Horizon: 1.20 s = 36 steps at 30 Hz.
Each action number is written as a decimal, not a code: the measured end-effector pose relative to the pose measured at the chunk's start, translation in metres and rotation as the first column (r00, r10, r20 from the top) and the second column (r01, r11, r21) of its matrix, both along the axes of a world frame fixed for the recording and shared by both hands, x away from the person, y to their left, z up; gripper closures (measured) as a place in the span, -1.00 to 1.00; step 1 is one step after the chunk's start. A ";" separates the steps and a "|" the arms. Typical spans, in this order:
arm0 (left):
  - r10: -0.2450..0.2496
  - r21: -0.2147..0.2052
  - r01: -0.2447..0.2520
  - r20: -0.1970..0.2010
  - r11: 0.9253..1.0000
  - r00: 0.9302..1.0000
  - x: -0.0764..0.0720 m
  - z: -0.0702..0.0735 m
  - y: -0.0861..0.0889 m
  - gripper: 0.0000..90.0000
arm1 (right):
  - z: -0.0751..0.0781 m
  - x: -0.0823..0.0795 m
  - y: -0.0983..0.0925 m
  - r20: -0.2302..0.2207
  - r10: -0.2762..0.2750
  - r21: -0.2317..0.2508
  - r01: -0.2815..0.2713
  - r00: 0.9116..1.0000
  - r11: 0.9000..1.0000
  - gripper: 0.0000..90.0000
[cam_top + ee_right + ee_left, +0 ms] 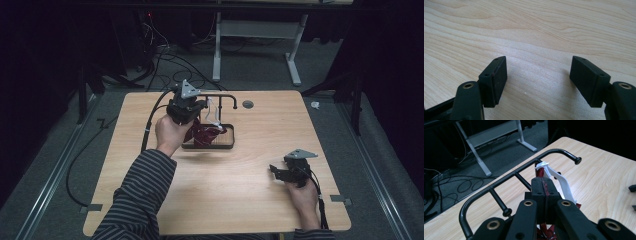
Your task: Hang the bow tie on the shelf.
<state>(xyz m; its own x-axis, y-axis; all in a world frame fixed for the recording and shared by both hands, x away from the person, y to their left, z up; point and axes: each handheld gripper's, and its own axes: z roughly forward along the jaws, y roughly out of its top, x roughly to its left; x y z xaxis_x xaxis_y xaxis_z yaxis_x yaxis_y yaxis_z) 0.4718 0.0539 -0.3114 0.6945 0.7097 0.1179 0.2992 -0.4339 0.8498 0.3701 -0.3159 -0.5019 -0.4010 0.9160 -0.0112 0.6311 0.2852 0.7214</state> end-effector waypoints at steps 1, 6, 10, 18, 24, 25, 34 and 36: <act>0.004 0.001 -0.004 0.003 1.000 1.000 0.002 0.000 -0.001 0.99 | 0.000 0.000 0.000 0.000 0.000 0.000 0.000 1.000 1.000 -0.30; 0.015 0.007 -0.015 0.000 1.000 1.000 0.008 -0.003 -0.003 0.99 | 0.000 0.000 0.000 -0.002 0.000 0.000 0.000 1.000 1.000 -0.30; 0.024 0.011 -0.023 -0.007 1.000 1.000 0.012 -0.007 -0.004 0.99 | 0.000 0.000 0.000 0.000 0.001 -0.001 -0.001 1.000 1.000 -0.30; 0.042 0.003 -0.042 -0.013 0.999 0.999 0.020 -0.011 -0.004 0.99 | 0.000 0.000 0.000 0.000 0.001 0.000 -0.001 1.000 1.000 -0.30; 0.050 -0.006 -0.051 -0.015 0.999 0.999 0.026 -0.011 -0.005 0.98 | 0.000 0.000 0.000 0.000 0.001 0.000 -0.001 1.000 1.000 -0.30; 0.051 -0.003 -0.051 -0.016 0.999 0.999 0.026 -0.011 -0.006 0.98 | 0.000 0.000 0.000 -0.001 0.000 0.000 0.000 1.000 1.000 -0.30; 0.060 0.003 -0.060 -0.029 0.998 0.998 0.034 -0.014 -0.010 0.98 | 0.000 0.000 0.000 0.001 0.001 -0.001 -0.001 1.000 1.000 -0.30; 0.067 0.008 -0.067 -0.027 0.998 0.997 0.036 -0.015 -0.010 0.98 | 0.000 0.000 0.000 0.001 0.001 0.000 -0.001 1.000 1.000 -0.30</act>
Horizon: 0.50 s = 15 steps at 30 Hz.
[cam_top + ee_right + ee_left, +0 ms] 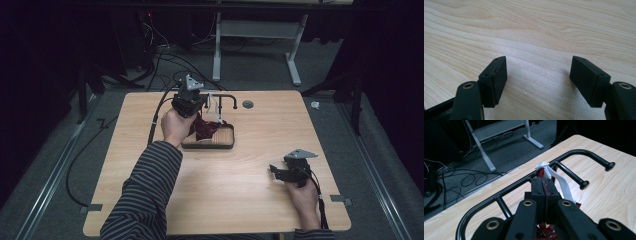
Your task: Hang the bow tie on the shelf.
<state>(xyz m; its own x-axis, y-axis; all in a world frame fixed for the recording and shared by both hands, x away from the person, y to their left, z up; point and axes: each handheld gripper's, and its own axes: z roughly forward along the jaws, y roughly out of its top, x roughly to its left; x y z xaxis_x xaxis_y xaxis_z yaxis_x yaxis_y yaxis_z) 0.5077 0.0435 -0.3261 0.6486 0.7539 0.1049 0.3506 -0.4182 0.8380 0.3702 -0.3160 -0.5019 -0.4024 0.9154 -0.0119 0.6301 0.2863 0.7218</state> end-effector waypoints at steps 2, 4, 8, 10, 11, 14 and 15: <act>0.004 -0.006 -0.004 -0.001 1.000 1.000 0.002 0.000 0.000 0.98 | 0.000 0.000 0.000 -0.002 -0.001 0.001 0.001 1.000 1.000 -0.30; 0.005 -0.004 -0.005 -0.001 1.000 1.000 0.002 -0.001 -0.001 0.98 | 0.000 0.000 0.000 -0.001 -0.001 0.000 0.001 1.000 1.000 -0.30; 0.010 0.008 -0.010 -0.009 1.000 1.000 0.005 -0.003 -0.001 0.97 | 0.000 0.000 0.000 -0.001 -0.001 0.000 0.001 1.000 1.000 -0.30; 0.014 0.010 -0.014 -0.015 1.000 1.000 0.006 -0.004 -0.001 0.97 | 0.000 0.000 0.000 -0.001 0.000 0.000 0.000 1.000 1.000 -0.30; 0.015 0.011 -0.014 -0.018 1.000 1.000 0.007 -0.005 -0.001 0.97 | 0.000 0.000 0.000 -0.001 0.000 0.000 0.000 1.000 1.000 -0.30; 0.013 0.015 -0.013 -0.022 1.000 1.000 0.007 -0.006 -0.001 0.97 | 0.000 0.000 0.000 -0.001 0.000 0.000 0.000 1.000 1.000 -0.30; 0.013 0.015 -0.013 -0.021 1.000 1.000 0.007 -0.006 -0.001 0.96 | 0.000 0.000 0.000 -0.001 0.000 0.000 0.000 1.000 1.000 -0.30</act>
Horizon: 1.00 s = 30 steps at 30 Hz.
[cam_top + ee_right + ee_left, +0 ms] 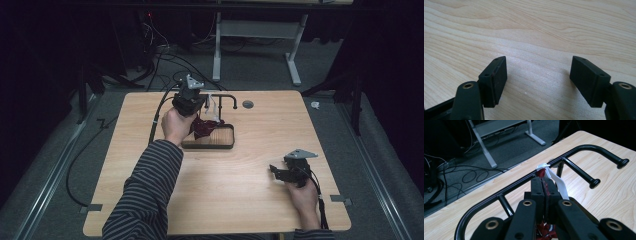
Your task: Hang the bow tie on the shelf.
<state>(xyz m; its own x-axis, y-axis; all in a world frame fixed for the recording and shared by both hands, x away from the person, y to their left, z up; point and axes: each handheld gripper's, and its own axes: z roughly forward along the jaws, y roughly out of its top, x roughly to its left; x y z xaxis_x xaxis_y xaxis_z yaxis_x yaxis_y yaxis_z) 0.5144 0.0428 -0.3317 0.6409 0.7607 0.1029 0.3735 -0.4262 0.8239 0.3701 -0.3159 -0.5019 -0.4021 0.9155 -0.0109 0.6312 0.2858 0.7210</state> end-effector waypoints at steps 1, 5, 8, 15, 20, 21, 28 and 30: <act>-0.001 0.002 0.001 0.000 1.000 1.000 0.000 0.000 0.000 0.95 | 0.000 0.000 0.000 0.000 0.000 0.000 0.000 1.000 1.000 -0.30; 0.000 0.001 0.000 0.001 1.000 1.000 0.000 -0.001 -0.001 0.93 | 0.000 0.000 0.000 -0.001 0.000 0.000 0.000 1.000 1.000 -0.30; -0.002 0.001 0.002 -0.001 1.000 1.000 -0.001 -0.002 0.000 0.91 | 0.000 0.000 0.000 0.000 0.001 -0.001 -0.001 1.000 1.000 -0.31; -0.003 -0.014 0.003 -0.003 1.000 1.000 -0.004 -0.002 0.004 0.82 | 0.000 0.000 0.000 0.000 0.001 -0.001 -0.001 1.000 1.000 -0.31; -0.015 -0.018 0.015 -0.001 1.000 1.000 -0.009 -0.001 0.008 0.65 | 0.000 0.000 0.000 0.000 0.001 -0.002 -0.001 1.000 1.000 -0.31; -0.017 -0.019 0.017 -0.004 1.000 1.000 -0.010 0.000 0.009 0.63 | 0.000 0.000 0.000 0.000 0.001 -0.001 -0.001 1.000 1.000 -0.31; -0.019 -0.017 0.019 0.004 1.000 1.000 -0.016 0.005 0.016 0.55 | 0.000 0.000 0.000 0.001 0.001 -0.001 -0.001 1.000 1.000 -0.31; -0.025 -0.018 0.025 0.006 1.000 1.000 -0.018 0.005 0.018 0.52 | 0.000 0.000 0.000 0.000 0.002 -0.001 -0.002 1.000 1.000 -0.31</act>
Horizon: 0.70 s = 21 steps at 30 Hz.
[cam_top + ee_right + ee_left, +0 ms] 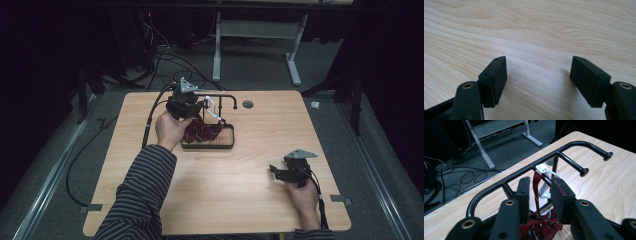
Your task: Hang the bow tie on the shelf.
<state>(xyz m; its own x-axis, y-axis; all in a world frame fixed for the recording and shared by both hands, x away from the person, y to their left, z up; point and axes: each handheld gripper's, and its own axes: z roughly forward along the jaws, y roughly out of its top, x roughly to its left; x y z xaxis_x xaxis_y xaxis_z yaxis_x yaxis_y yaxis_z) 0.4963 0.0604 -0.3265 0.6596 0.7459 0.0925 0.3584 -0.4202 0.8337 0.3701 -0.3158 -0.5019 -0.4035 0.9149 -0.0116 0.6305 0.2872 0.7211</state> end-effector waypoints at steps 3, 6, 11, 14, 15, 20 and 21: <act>-0.001 -0.017 0.001 -0.003 1.000 1.000 -0.002 0.000 0.003 0.50 | 0.000 0.000 0.000 0.000 0.000 -0.001 0.000 1.000 1.000 -0.31; 0.001 -0.030 -0.001 -0.004 1.000 1.000 -0.004 -0.001 0.008 0.47 | 0.000 0.000 0.000 0.000 0.000 -0.001 0.000 1.000 1.000 -0.31; 0.015 -0.036 -0.015 0.003 0.999 1.000 -0.008 -0.001 0.013 0.38 | 0.000 0.000 0.000 0.000 0.000 -0.001 0.000 1.000 1.000 -0.31; 0.021 -0.035 -0.021 0.001 0.999 1.000 -0.010 0.001 0.015 0.32 | 0.000 0.000 0.000 0.000 -0.002 0.000 0.002 1.000 1.000 -0.31; 0.020 -0.036 -0.020 0.000 0.999 1.000 -0.010 0.001 0.016 0.31 | 0.000 0.000 0.000 -0.001 -0.002 0.000 0.002 1.000 1.000 -0.31; 0.021 -0.029 -0.020 0.010 0.999 1.000 -0.014 0.002 0.018 0.25 | 0.000 0.000 0.000 -0.002 -0.003 0.000 0.003 1.000 1.000 -0.31; 0.022 -0.029 -0.022 0.011 0.999 1.000 -0.014 0.001 0.019 0.24 | 0.000 0.000 0.000 -0.002 -0.002 0.000 0.002 1.000 1.000 -0.31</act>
<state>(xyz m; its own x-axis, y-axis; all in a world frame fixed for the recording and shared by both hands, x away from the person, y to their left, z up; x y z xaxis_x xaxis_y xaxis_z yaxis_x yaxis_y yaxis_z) 0.4823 0.0789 -0.3255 0.6421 0.7626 0.0783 0.3574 -0.3881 0.8495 0.3699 -0.3156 -0.5019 -0.4015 0.9158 -0.0108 0.6325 0.2858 0.7199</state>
